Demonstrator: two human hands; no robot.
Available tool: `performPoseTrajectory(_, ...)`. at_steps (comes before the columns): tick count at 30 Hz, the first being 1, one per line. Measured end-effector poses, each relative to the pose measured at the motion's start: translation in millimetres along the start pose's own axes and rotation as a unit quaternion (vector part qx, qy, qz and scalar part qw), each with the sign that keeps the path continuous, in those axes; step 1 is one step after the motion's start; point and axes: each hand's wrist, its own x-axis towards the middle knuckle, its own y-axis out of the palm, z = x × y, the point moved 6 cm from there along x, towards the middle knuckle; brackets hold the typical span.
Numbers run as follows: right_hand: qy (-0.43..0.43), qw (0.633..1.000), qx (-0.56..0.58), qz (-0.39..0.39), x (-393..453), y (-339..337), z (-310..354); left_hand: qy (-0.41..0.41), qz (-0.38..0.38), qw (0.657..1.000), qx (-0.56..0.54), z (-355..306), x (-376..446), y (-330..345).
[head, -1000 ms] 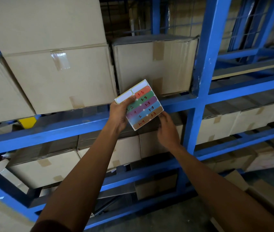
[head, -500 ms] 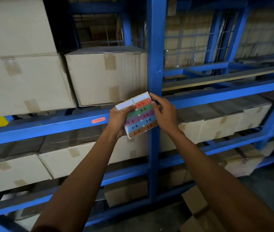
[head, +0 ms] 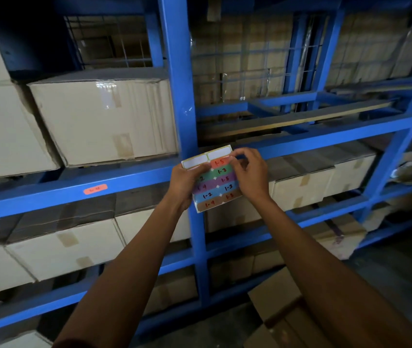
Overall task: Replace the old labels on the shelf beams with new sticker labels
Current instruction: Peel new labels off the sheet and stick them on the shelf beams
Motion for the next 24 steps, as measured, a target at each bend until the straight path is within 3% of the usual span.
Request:
performPoseTrajectory(4,-0.012,0.999,-0.019,-0.025,7,-16,-23,0.001,0.028,0.999,0.035,13,23,23)
performPoseTrajectory(10,0.059,0.989,0.003,-0.136,16,-53,-79,-0.034,0.04,0.998,0.047,30,59,44)
performPoseTrajectory(24,0.124,0.988,-0.012,-0.093,71,-73,-166,0.006,0.011,1.0,0.025,17,125,85)
